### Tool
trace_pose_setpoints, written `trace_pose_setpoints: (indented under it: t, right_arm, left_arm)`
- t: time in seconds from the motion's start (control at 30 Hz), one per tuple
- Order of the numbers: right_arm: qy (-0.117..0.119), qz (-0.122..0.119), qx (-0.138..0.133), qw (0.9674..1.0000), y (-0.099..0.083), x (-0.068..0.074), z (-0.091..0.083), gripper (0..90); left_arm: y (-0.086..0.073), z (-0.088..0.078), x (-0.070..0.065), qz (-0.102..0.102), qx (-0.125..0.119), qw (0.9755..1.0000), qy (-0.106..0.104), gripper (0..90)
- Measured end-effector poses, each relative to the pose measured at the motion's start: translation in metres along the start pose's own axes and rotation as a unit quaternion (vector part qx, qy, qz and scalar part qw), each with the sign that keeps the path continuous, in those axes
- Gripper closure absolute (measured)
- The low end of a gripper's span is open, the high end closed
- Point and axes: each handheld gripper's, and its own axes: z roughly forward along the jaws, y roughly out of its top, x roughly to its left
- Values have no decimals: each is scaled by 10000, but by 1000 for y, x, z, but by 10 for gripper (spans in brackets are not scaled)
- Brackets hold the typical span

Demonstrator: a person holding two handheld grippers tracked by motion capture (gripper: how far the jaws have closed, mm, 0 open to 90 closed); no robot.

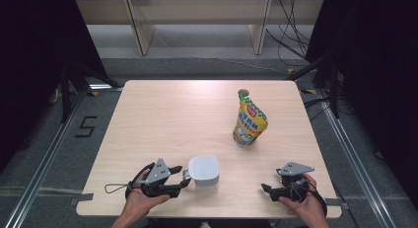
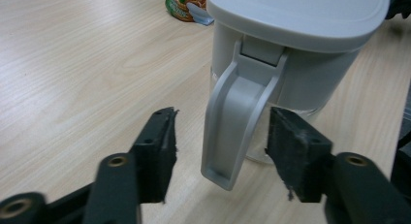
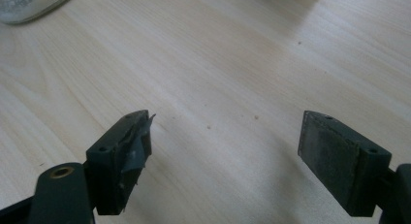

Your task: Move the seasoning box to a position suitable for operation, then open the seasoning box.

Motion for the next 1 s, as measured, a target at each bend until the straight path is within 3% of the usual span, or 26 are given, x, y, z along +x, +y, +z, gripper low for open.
trace_pose_setpoints:
  t: [0.17,0.2,0.23,0.3,0.37,0.4,0.6,0.67,0.77,0.83,0.87,1.0]
  right_arm:
    - [-31,-6,-21,10000,0,0,-1,205]
    - [-21,84,-33,10000,0,1,-1,205]
    - [-21,84,-33,10000,0,1,-1,205]
    - [-34,48,-37,10000,-1,0,0,205]
    - [-44,164,-47,9998,-1,2,0,205]
    - [-52,6,-28,10000,0,-2,0,205]
    - [-16,60,-8,10000,0,0,-1,204]
    - [-36,6,-41,10000,0,0,0,204]
    - [-14,-4,-20,10000,0,-1,0,212]
    - [-1,34,6,10000,-1,-1,1,206]
    - [-1,40,10,10000,-1,-1,1,199]
    - [7,23,-56,10000,0,0,-1,179]
  left_arm:
    - [2,-13,3,-156,-2,9999,-46,357]
    - [2,-14,3,-196,-48,9998,-69,345]
    - [3,-17,4,-151,-42,9999,-65,345]
    - [5,-21,5,-349,-62,9993,-84,320]
    - [8,-26,5,-360,-104,9993,-53,321]
    - [11,-29,5,-309,-118,9994,-51,324]
    - [20,-36,0,-378,-201,9991,-33,333]
    - [25,-39,-2,-307,-244,9992,-16,339]
    - [32,-43,-5,-241,-318,9992,-21,383]
    - [37,-46,-7,-77,-384,9992,-8,461]
    - [38,-46,-8,-105,-408,9991,27,550]
    - [44,-48,-12,-16,-472,9988,160,699]
